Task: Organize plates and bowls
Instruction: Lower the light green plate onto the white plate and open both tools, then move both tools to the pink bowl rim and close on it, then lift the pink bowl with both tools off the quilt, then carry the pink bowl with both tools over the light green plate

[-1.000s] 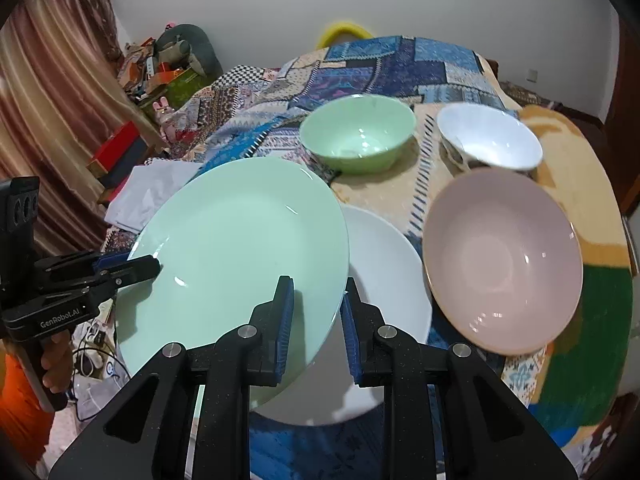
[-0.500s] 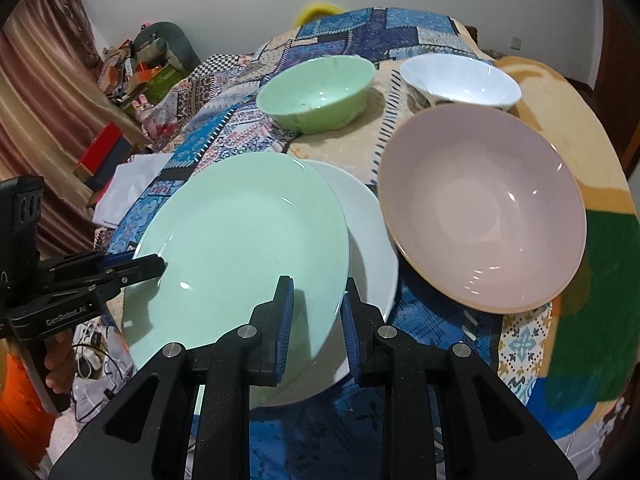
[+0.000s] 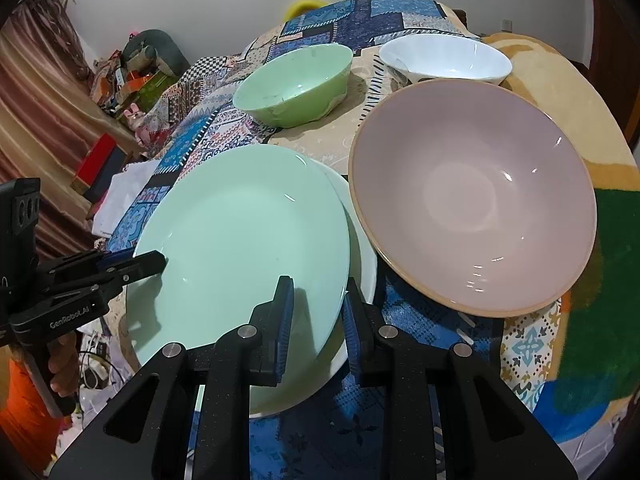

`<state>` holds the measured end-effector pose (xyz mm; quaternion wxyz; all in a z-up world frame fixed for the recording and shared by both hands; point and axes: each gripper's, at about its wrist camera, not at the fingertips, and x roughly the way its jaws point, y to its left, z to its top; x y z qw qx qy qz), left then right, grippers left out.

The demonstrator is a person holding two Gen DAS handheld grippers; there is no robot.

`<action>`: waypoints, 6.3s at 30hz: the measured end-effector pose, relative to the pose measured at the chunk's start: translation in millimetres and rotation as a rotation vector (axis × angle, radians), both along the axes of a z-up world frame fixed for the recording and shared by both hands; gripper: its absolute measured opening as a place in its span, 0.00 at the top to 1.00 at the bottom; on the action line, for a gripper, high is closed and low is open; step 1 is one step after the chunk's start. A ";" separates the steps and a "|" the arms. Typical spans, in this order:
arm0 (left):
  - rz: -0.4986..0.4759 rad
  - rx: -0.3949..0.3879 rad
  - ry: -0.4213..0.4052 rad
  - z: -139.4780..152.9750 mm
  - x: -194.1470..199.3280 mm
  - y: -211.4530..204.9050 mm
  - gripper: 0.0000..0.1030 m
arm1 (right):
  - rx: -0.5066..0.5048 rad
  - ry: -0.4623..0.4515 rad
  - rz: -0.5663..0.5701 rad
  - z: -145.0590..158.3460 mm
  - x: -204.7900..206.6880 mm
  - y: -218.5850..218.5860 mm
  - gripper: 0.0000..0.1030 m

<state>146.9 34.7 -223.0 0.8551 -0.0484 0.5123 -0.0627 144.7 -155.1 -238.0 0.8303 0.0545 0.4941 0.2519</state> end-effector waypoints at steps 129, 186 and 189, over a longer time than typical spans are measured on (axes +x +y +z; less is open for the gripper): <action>0.024 -0.036 -0.194 90.6 -17.9 10.3 0.88 | 0.023 -0.276 -0.090 74.1 -19.3 36.6 0.83; 0.294 -0.016 0.000 -17.9 -58.8 169.3 0.87 | -0.066 -0.062 0.236 -7.6 -3.4 197.4 0.80; 0.305 -0.009 -0.005 -13.3 -61.3 170.5 0.72 | -0.052 -0.075 0.229 0.0 -3.5 190.9 0.79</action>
